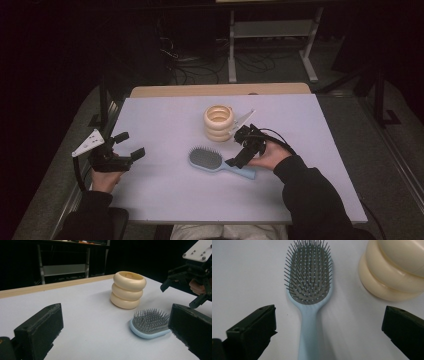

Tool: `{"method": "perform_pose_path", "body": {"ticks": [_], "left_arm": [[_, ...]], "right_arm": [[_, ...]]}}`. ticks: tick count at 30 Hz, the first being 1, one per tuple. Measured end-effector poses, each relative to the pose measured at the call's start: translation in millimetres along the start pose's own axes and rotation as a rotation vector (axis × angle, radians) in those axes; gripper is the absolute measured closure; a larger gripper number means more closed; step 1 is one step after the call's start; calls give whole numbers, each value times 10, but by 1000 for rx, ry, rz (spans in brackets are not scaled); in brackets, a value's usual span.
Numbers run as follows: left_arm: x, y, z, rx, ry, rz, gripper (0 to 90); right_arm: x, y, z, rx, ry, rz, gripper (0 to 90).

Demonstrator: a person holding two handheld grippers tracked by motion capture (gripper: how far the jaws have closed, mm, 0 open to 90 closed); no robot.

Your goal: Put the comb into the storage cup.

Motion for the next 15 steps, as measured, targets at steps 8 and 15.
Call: {"method": "perform_pose_path", "body": {"ticks": [8, 15], "left_arm": [[2, 2, 0, 0, 1, 1, 0], [4, 4, -1, 2, 1, 4, 0]], "right_arm": [[105, 37, 42, -7, -19, 23, 0], [224, 95, 87, -11, -36, 49, 0]]}}
Point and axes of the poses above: each handheld gripper's, and its own axes: x roughly forward along the jaws, y roughly out of its underside, z roughly to its left, the point moved 9 cm from there along x, roughly forward along the jaws, and after that the axes turned 12 degrees about -x, right-handed, at the moved point
